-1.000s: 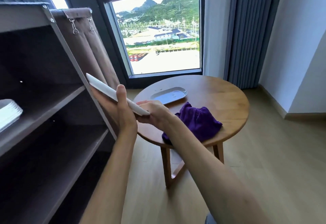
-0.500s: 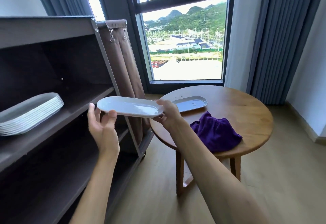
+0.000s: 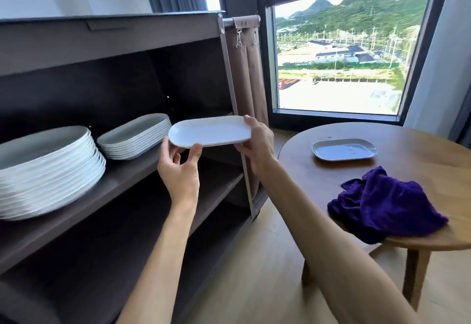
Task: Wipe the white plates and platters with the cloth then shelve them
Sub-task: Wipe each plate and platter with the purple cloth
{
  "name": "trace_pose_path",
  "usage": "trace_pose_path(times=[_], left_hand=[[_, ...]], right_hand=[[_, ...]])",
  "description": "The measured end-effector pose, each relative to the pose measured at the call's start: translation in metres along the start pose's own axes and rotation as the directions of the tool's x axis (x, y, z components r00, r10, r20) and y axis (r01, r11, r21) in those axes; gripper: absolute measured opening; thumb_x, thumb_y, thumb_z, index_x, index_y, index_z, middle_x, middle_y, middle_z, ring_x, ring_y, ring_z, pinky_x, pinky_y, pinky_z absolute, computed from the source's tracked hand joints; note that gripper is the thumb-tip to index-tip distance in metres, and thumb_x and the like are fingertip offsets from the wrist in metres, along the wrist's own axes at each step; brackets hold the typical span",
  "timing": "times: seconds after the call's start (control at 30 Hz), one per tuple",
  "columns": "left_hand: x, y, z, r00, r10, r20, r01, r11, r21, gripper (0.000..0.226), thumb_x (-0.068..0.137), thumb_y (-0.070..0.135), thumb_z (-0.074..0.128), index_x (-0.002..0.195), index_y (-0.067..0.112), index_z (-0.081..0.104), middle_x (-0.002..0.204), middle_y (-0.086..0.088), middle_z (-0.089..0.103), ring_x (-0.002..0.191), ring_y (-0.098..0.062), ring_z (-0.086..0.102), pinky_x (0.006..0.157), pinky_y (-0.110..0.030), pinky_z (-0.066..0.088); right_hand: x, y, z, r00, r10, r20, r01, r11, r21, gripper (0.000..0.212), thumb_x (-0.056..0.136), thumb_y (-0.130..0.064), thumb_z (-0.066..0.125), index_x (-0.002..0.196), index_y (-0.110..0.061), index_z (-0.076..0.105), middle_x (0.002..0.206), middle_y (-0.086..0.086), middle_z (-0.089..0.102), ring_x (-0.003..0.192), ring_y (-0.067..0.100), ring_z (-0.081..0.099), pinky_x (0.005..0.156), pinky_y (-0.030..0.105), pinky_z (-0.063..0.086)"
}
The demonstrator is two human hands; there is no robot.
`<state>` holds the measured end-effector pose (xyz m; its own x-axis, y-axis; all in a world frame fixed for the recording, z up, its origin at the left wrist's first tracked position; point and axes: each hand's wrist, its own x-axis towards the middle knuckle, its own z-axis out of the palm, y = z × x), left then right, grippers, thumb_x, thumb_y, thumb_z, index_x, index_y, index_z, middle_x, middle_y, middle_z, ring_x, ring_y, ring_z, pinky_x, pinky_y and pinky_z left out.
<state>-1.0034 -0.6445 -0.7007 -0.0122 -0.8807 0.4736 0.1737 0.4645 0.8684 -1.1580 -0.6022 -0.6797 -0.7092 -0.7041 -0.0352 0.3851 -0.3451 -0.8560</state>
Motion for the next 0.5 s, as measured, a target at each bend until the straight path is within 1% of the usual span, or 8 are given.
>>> trace_pose_path(times=[0.07,0.13,0.17,0.2,0.27,0.33,0.4,0.5], left_hand=[[0.011,0.001,-0.009,0.999,0.014,-0.039,-0.012,0.999,0.036,0.064,0.084,0.023,0.083,0.142,0.016,0.056,0.131,0.006,0.067,0.126,-0.007,0.059,0.118,-0.034,0.039],[0.023,0.004,-0.017,0.995,0.039,-0.094,-0.030,0.996,0.089,0.071,0.083,0.027,0.085,0.146,0.017,0.053,0.137,0.007,0.062,0.129,-0.003,0.054,0.118,-0.027,0.036],[0.029,0.005,-0.020,0.991,0.051,-0.122,-0.036,0.992,0.119,0.076,0.083,0.029,0.085,0.148,0.017,0.050,0.142,0.006,0.058,0.133,-0.004,0.051,0.118,-0.027,0.034],[0.037,0.006,-0.025,0.987,0.064,-0.150,-0.041,0.988,0.148,0.080,0.083,0.031,0.085,0.151,0.016,0.046,0.148,0.005,0.054,0.138,-0.006,0.046,0.120,-0.028,0.032],[0.053,0.007,-0.033,0.975,0.089,-0.203,-0.049,0.980,0.192,0.085,0.083,0.034,0.084,0.154,0.013,0.042,0.157,0.002,0.046,0.145,-0.007,0.037,0.122,-0.027,0.027],[0.069,0.007,-0.040,0.960,0.108,-0.257,-0.052,0.975,0.216,0.087,0.085,0.034,0.083,0.156,0.009,0.039,0.161,-0.002,0.039,0.147,-0.006,0.031,0.120,-0.019,0.022],[0.086,0.004,-0.047,0.943,0.109,-0.314,-0.035,0.972,0.232,0.087,0.086,0.032,0.082,0.156,0.006,0.037,0.163,-0.006,0.037,0.150,-0.011,0.030,0.118,-0.016,0.019],[0.106,-0.002,-0.053,0.914,0.072,-0.400,0.019,0.976,0.218,0.086,0.085,0.028,0.083,0.155,0.004,0.039,0.162,-0.008,0.038,0.151,-0.017,0.031,0.123,-0.024,0.021]], right_hand=[[0.006,0.005,0.019,0.999,-0.024,0.037,0.027,0.996,-0.081,0.039,0.090,-0.036,0.063,0.123,-0.017,0.059,0.115,0.002,0.058,0.109,0.020,0.058,0.077,0.033,0.060],[0.013,0.010,0.040,0.997,-0.052,0.048,0.059,0.987,-0.149,0.052,0.087,-0.033,0.062,0.135,-0.018,0.048,0.120,-0.002,0.055,0.106,0.016,0.057,0.086,0.036,0.058],[0.016,0.013,0.051,0.997,-0.066,0.046,0.073,0.982,-0.176,0.056,0.086,-0.031,0.061,0.137,-0.019,0.043,0.119,-0.003,0.054,0.103,0.015,0.056,0.091,0.040,0.057],[0.021,0.016,0.064,0.996,-0.070,0.046,0.078,0.978,-0.196,0.055,0.085,-0.029,0.060,0.136,-0.019,0.041,0.116,-0.003,0.054,0.101,0.014,0.056,0.095,0.044,0.056],[0.029,0.021,0.089,0.996,-0.057,0.065,0.070,0.973,-0.218,0.050,0.084,-0.030,0.059,0.130,-0.017,0.044,0.108,-0.003,0.055,0.097,0.014,0.058,0.096,0.049,0.055],[0.039,0.026,0.110,0.992,-0.067,0.107,0.095,0.956,-0.277,0.048,0.085,-0.035,0.061,0.128,-0.016,0.049,0.105,-0.007,0.053,0.100,0.017,0.058,0.098,0.050,0.054],[0.049,0.031,0.130,0.984,-0.071,0.163,0.122,0.936,-0.331,0.052,0.085,-0.041,0.063,0.130,-0.018,0.051,0.113,-0.007,0.054,0.109,0.019,0.057,0.102,0.047,0.052],[0.062,0.042,0.158,0.970,-0.026,0.242,0.109,0.936,-0.335,0.063,0.085,-0.043,0.065,0.141,-0.021,0.046,0.134,-0.002,0.052,0.121,0.020,0.054,0.107,0.045,0.047]])
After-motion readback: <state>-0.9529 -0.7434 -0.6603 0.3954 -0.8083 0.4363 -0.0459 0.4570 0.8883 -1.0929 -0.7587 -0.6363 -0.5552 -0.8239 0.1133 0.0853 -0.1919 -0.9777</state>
